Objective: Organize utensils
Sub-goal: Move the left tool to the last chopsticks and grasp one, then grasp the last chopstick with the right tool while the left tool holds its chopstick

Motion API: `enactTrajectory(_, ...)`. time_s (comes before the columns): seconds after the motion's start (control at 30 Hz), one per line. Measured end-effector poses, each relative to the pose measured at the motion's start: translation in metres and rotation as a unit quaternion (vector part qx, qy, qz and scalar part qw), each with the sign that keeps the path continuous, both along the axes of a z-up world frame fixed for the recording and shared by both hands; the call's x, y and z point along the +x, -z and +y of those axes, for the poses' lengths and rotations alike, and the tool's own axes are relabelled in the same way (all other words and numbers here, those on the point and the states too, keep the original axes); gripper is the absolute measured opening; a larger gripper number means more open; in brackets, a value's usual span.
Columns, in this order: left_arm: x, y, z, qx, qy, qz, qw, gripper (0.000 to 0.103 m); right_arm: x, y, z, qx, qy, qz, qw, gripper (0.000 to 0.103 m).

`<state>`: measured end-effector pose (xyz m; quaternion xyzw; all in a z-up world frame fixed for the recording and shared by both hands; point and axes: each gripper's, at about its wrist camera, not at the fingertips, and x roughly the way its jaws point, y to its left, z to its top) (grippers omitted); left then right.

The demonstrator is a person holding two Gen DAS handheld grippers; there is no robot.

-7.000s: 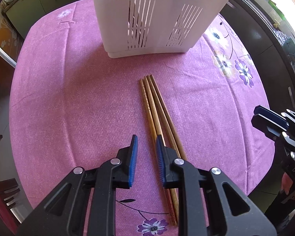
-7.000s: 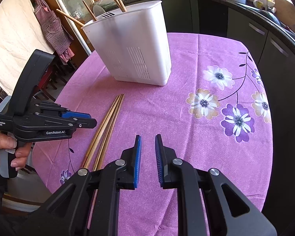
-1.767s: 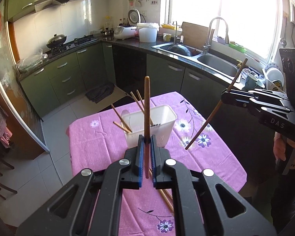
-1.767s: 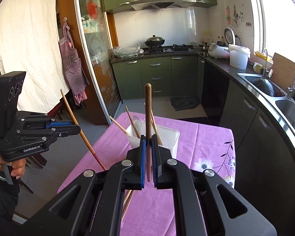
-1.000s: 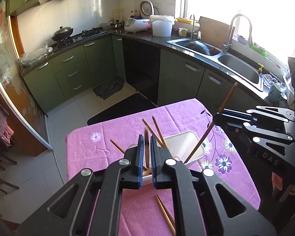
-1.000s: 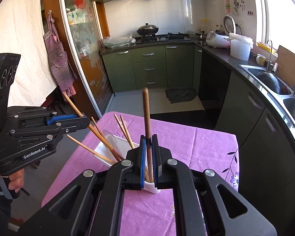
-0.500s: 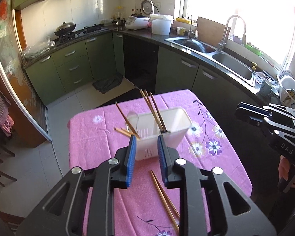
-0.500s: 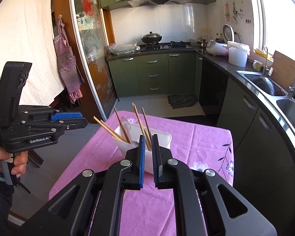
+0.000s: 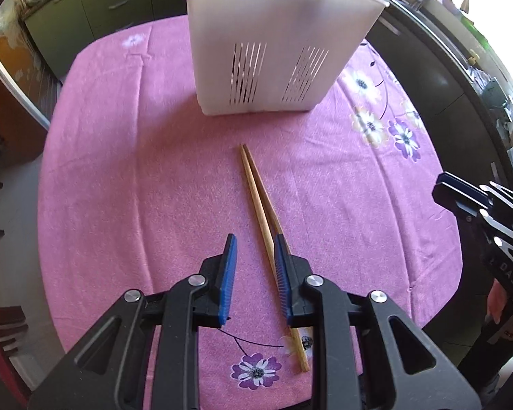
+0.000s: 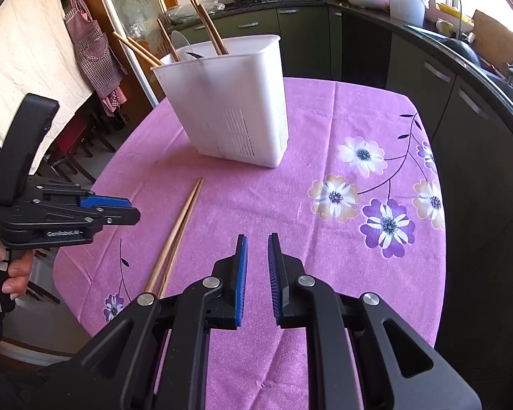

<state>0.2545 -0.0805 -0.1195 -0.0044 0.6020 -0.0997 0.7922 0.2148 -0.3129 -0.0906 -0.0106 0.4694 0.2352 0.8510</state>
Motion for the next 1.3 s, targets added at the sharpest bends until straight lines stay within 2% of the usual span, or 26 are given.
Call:
enactTrajectory(0.2, 0.013, 0.026, -0.009, 0.005, -0.012, 0.029, 0.9995, 0.021, 0.006, 0.006, -0.002, -0.001, -0.002, 0.008, 1.0, 0.013)
enactTrajectory(0.37, 0.019, 0.038, -0.014, 0.018, -0.016, 0.038, 0.999, 0.021, 0.009, 0.014, 0.002, 0.003, -0.01, 0.017, 1.0, 0.013)
enactTrajectory(0.47, 0.022, 0.041, -0.016, 0.029, -0.016, 0.041, 0.9986, 0.017, 0.01, 0.016, 0.003, 0.007, -0.012, 0.021, 1.0, 0.013)
enactTrajectory(0.87, 0.028, 0.047, -0.042, 0.065, -0.007, 0.038, 0.9971, 0.012, 0.01, 0.018, -0.002, 0.011, -0.011, 0.023, 1.0, 0.013)
enactTrajectory(0.97, 0.027, 0.047, -0.038, 0.055, -0.009, 0.042, 0.9975, 0.009, 0.009, 0.018, -0.004, 0.011, -0.008, 0.022, 1.0, 0.013)
enactTrajectory(1.13, 0.019, 0.026, -0.021, 0.047, -0.016, 0.008, 0.9987, 0.007, 0.006, 0.014, -0.006, 0.006, -0.006, 0.018, 1.0, 0.013)
enactTrajectory(1.3, -0.002, -0.023, 0.006, 0.035, -0.021, -0.057, 0.9976, 0.007, 0.004, 0.008, -0.007, 0.002, -0.001, 0.016, 1.0, 0.013)
